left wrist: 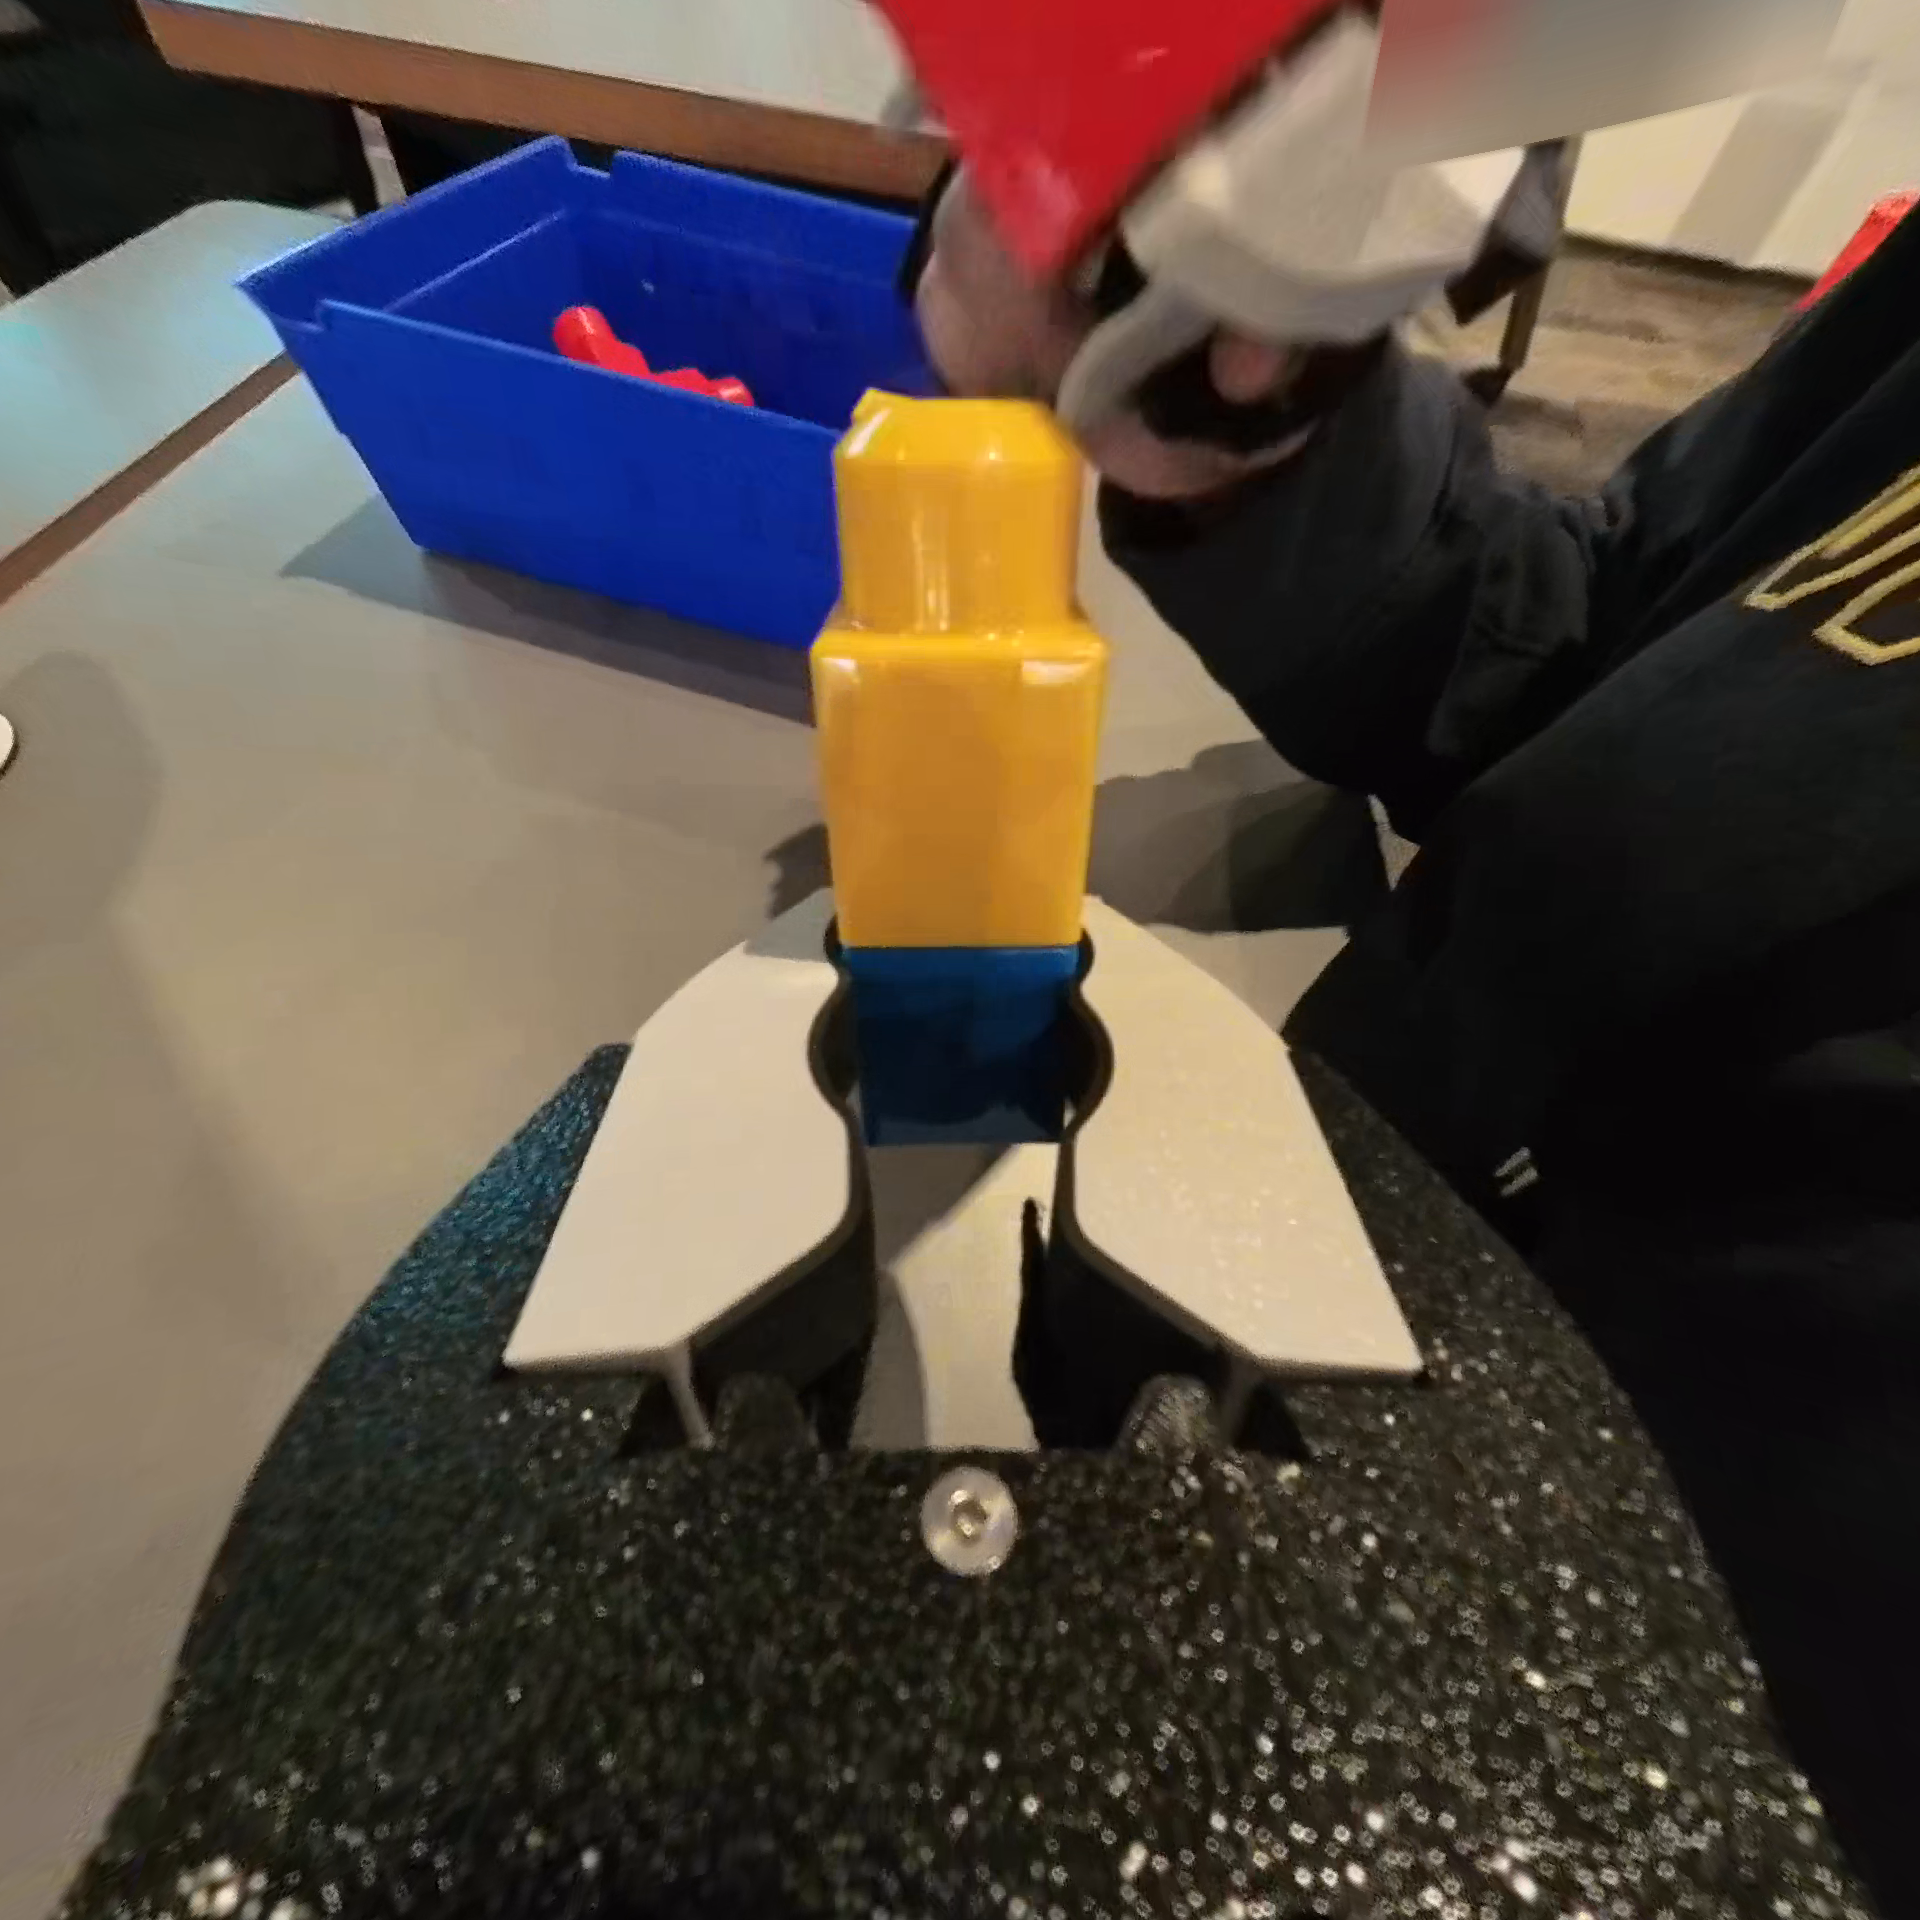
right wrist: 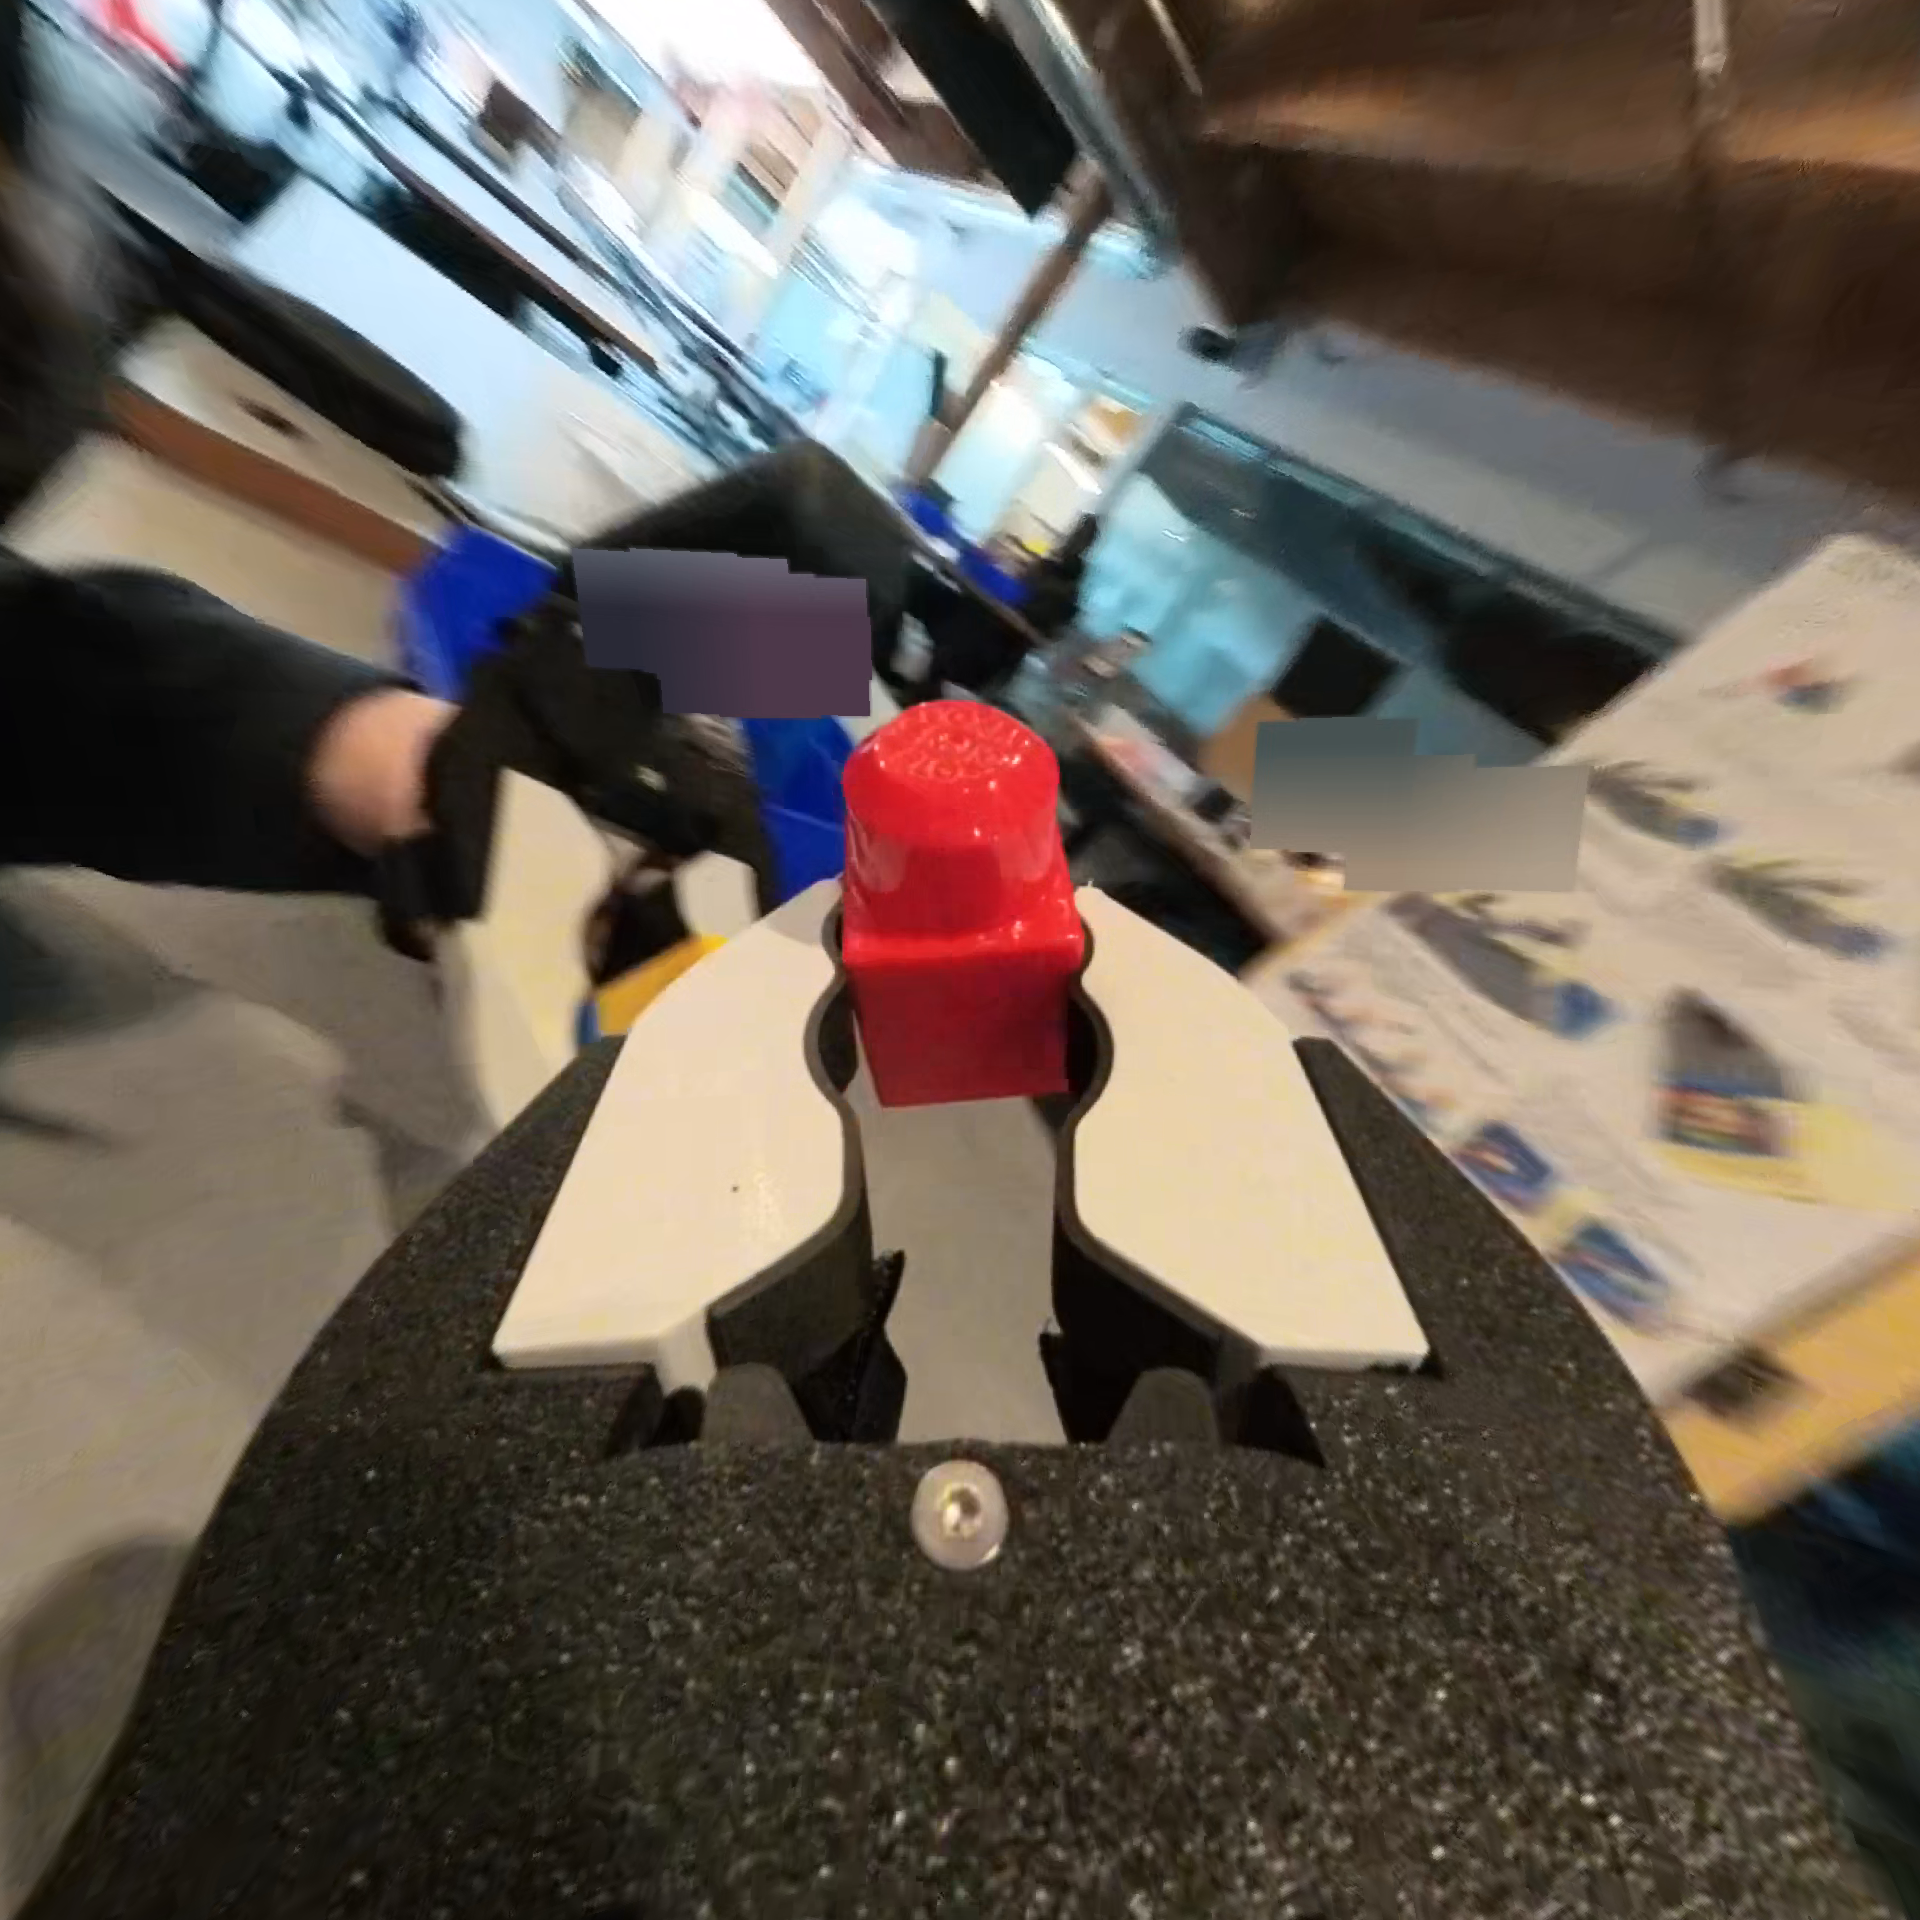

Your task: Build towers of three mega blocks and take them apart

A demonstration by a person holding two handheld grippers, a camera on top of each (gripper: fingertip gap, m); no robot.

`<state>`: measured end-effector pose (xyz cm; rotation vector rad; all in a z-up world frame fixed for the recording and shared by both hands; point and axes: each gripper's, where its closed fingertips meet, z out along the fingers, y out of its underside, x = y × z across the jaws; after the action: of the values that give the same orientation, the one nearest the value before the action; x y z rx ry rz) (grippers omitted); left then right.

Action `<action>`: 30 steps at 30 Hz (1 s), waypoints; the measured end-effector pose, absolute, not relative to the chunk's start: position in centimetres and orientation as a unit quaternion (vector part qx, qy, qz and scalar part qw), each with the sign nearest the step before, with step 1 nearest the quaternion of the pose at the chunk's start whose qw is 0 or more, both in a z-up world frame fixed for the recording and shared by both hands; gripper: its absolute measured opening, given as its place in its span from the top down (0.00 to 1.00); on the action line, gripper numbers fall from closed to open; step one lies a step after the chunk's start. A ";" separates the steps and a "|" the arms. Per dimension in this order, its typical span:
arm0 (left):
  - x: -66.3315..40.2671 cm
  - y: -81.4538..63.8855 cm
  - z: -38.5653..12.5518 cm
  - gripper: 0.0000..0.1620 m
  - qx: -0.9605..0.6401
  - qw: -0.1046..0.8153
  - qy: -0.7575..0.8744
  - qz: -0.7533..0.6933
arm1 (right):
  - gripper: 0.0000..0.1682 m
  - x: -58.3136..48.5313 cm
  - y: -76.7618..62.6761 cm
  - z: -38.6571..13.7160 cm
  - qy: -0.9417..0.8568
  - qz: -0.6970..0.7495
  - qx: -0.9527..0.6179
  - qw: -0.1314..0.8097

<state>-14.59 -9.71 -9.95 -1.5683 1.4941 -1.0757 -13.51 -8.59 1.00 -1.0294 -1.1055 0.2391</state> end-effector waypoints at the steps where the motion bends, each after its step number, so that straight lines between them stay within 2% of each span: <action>1: -14.7 -9.6 -10.1 0.78 -0.609 0.355 0.572 -0.420 | 0.78 -12.2 -8.2 1.5 -0.485 0.074 -0.478 0.729; 3: -15.1 -9.4 -10.3 0.78 -0.610 0.360 0.567 -0.420 | 0.78 -8.2 -6.7 2.2 -0.424 0.024 -0.531 0.733; 6: -15.4 -9.3 -10.4 0.78 -0.609 0.366 0.565 -0.419 | 0.78 1.0 -3.6 0.7 -0.290 -0.040 -0.672 0.680; 12: -15.0 -9.4 -10.3 0.78 -0.604 0.368 0.561 -0.430 | 0.78 15.9 1.7 -8.6 -0.171 -0.110 -0.878 0.434; 18: -14.4 -9.8 -10.0 0.78 -0.599 0.368 0.564 -0.432 | 0.78 20.8 6.7 -15.1 -0.193 -0.122 -0.928 0.295; 19: -14.3 -9.9 -9.9 0.78 -0.600 0.369 0.564 -0.431 | 0.77 20.9 7.1 -15.7 -0.196 -0.118 -0.929 0.289; 21: -14.3 -9.8 -9.9 0.78 -0.601 0.370 0.562 -0.431 | 0.63 20.8 7.4 -16.3 -0.192 -0.110 -0.934 0.279; 23: -14.3 -9.7 -9.8 0.78 -0.604 0.372 0.558 -0.431 | 0.56 20.7 6.8 -15.2 -0.161 -0.115 -0.934 0.297; 26: -14.5 -9.2 -9.6 0.78 -0.610 0.379 0.544 -0.433 | 0.55 16.7 4.9 -10.2 -0.126 -0.048 -0.903 0.409; 28: -14.5 -8.9 -9.4 0.78 -0.611 0.381 0.536 -0.441 | 0.58 9.5 2.7 -6.4 -0.176 0.070 -0.848 0.495; 30: -14.2 -8.8 -9.3 0.78 -0.609 0.379 0.532 -0.450 | 0.59 0.3 -1.5 -2.9 -0.269 0.235 -0.762 0.540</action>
<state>-14.20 -8.83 -9.29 -1.5557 1.3577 -1.1499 0.29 -1.51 -2.91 -1.8105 -0.6387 0.5591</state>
